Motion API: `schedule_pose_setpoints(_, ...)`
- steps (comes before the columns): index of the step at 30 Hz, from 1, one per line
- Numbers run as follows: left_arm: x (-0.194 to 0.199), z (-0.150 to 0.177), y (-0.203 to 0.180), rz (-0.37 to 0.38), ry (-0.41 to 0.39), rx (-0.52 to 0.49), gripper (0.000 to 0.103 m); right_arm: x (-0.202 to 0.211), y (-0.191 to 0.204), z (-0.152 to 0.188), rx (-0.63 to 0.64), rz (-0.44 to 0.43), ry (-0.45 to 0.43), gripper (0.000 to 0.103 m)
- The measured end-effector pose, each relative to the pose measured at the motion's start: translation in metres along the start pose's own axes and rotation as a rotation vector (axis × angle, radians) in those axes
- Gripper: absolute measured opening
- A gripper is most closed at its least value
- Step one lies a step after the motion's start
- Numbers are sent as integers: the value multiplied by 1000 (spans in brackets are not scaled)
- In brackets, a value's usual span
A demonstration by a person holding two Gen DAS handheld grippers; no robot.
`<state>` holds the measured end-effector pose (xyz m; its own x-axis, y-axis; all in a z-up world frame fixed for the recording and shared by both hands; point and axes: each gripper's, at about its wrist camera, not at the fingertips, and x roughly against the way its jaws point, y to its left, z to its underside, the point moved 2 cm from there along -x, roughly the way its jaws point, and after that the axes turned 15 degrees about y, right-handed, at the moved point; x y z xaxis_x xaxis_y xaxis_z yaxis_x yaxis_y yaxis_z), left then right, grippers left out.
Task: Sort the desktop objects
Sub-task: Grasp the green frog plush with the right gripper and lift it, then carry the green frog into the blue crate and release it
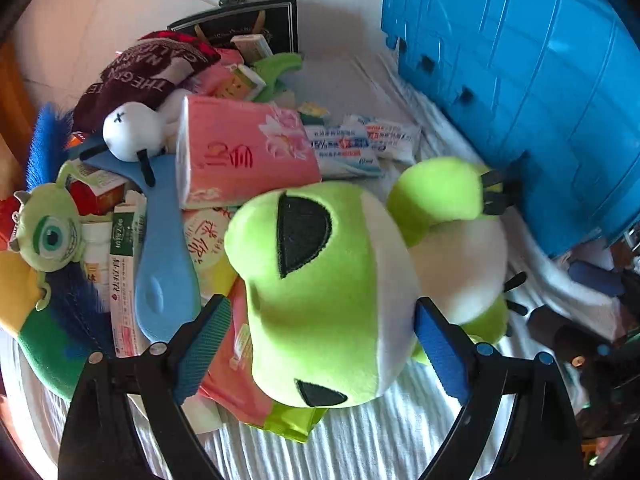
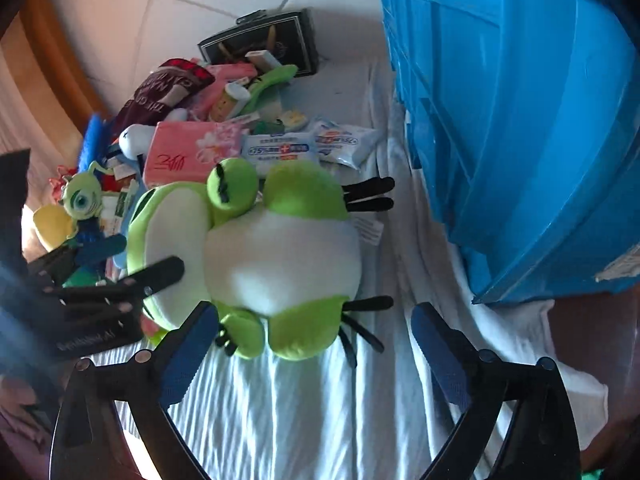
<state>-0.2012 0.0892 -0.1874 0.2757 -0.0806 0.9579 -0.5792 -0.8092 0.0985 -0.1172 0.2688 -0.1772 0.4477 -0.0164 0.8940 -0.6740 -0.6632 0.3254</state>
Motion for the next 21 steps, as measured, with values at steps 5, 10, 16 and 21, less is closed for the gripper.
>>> schedule_pose_setpoints(5, -21, 9, -1, 11, 40, -18, 92, -22, -1, 6, -2, -10, 13, 103)
schedule_pose_setpoints(10, -23, 9, 0, 15, 18, -26, 97, -34, 4, 1, -25, -22, -66, 103)
schedule_pose_setpoints(16, -32, 3, 5, 44, 29, -20, 99, -69, 10, -19, -39, -83, 4, 103)
schedule_pose_setpoints(21, -38, 2, 5, 84, 37, -39, 84, -83, 16, -20, -32, -121, 64, 100)
